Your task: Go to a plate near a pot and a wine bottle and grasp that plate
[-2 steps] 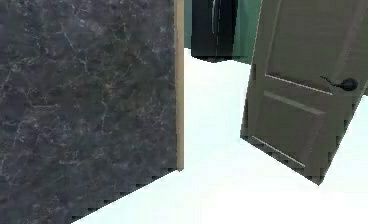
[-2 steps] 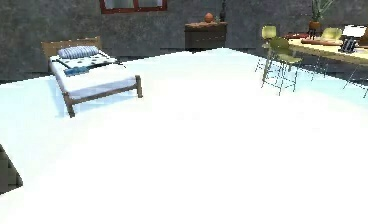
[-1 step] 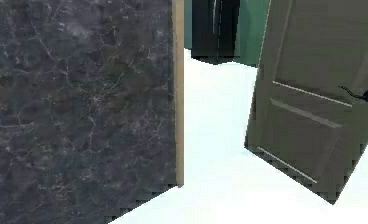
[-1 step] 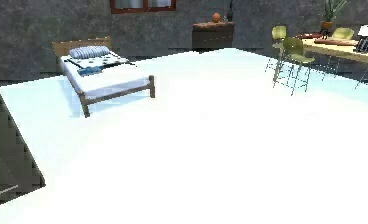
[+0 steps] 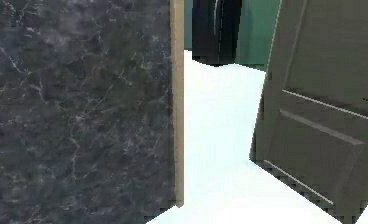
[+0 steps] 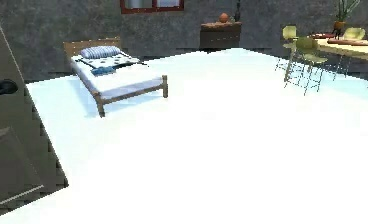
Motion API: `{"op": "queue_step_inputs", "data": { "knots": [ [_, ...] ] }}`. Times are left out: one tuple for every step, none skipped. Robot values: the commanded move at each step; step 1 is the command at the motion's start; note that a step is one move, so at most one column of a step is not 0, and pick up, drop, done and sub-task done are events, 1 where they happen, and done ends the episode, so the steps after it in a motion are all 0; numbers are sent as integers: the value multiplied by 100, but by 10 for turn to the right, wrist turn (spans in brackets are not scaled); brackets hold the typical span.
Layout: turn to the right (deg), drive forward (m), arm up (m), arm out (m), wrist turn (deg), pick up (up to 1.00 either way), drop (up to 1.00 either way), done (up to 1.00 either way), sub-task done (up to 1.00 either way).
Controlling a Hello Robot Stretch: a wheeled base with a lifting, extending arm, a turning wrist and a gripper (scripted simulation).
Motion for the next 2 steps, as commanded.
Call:
{"op": "queue_step_inputs", "data": {
  "knots": [
    [180, 0, 0, 0, 0, 0, 0, 0, 0],
    [30, 0, 0, 0, 0, 0, 0, 0, 0]
  ]
}}
